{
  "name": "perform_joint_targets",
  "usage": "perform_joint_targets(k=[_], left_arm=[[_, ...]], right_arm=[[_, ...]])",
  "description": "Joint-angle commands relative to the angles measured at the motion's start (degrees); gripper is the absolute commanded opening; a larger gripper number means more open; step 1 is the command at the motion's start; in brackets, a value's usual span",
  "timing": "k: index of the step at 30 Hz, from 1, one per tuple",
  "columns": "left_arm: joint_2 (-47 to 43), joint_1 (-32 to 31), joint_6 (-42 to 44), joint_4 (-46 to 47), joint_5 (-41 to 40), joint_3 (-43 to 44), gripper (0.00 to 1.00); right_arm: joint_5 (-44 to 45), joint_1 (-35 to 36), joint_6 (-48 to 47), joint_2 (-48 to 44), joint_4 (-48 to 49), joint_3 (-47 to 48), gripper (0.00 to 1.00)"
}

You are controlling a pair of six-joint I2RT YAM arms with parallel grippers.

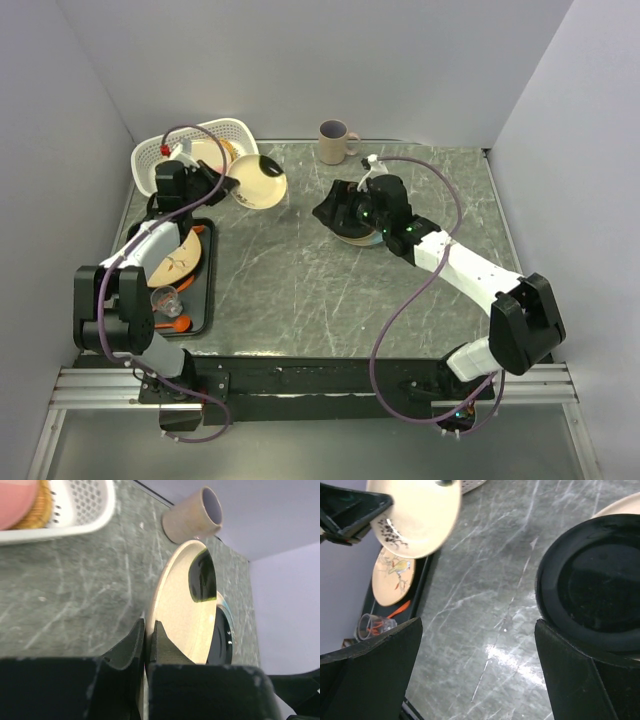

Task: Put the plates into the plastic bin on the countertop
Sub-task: Place the plate in the plastic bin.

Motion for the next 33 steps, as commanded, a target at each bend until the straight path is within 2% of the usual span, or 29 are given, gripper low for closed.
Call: perform_joint_targets(k=[1, 15, 28, 33], left_arm=[[-0.2, 2.7, -1.0, 1.4, 2.5, 2.3, 0.01], [7.6, 9.5, -6.7, 5.6, 6.6, 5.0, 0.01], [4.6, 12.9, -5.8, 3.6, 2.1, 3.0, 0.01], [6.0, 13.3, -5.4, 1.9, 0.5, 4.9, 0.01]], right_arm=[[3.2, 0.2, -2.1, -3.3, -0.7, -0.3, 1.00], [8.0, 0.1, -2.0, -11.6, -3.4, -7.8, 1.00], [3.5, 0.3, -3.2, -8.2, -4.3, -4.8, 1.00], [3.5, 0.4, -3.3, -8.5, -4.5, -5.3, 1.00]])
